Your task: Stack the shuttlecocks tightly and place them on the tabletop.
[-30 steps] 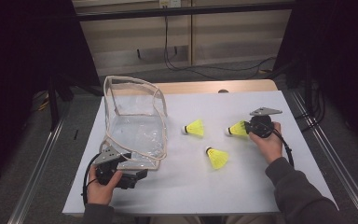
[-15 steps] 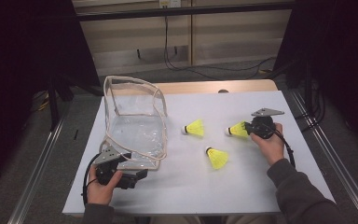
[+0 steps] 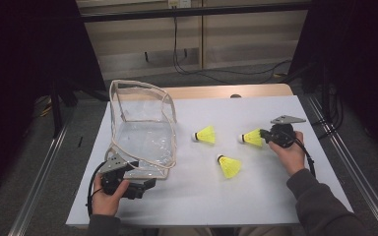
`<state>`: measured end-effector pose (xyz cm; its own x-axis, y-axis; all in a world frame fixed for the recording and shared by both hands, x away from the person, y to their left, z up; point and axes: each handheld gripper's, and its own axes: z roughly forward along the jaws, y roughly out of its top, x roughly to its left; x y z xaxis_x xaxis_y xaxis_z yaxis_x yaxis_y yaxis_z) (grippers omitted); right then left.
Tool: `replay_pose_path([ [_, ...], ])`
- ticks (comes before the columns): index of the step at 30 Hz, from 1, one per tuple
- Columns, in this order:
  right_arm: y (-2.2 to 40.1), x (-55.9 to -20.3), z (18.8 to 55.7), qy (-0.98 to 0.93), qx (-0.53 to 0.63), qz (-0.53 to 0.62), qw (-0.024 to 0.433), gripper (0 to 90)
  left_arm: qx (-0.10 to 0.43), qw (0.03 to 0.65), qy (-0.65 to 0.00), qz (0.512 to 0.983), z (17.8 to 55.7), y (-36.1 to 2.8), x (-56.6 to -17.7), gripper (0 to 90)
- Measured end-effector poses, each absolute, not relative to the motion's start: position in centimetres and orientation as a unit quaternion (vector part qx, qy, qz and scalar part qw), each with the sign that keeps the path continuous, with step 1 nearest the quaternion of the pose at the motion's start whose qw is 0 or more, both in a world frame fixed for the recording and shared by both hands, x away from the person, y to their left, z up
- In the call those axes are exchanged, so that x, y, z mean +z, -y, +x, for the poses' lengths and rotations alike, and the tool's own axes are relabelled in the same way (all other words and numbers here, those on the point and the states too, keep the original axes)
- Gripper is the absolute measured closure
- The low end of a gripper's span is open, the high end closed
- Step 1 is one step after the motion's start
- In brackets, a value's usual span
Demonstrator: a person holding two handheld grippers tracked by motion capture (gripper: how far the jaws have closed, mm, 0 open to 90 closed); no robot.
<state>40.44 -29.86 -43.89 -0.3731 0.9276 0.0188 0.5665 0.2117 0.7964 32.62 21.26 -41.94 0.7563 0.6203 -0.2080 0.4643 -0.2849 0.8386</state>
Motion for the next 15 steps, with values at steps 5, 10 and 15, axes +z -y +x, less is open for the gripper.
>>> replay_pose_path([
  [5,30.09,-43.76,40.24,-0.739,0.374,0.504,0.244,90.0,0.080,0.491,-0.340,0.798,32.60,-21.25,-41.91,3.7],
  [10,30.50,-43.69,40.00,-0.737,0.376,0.507,0.244,89.9,0.079,0.492,-0.340,0.798,32.60,-21.26,-41.91,3.8],
  [15,30.76,-43.46,39.74,-0.736,0.379,0.505,0.245,89.7,0.080,0.491,-0.339,0.798,32.59,-21.27,-41.91,3.8],
])
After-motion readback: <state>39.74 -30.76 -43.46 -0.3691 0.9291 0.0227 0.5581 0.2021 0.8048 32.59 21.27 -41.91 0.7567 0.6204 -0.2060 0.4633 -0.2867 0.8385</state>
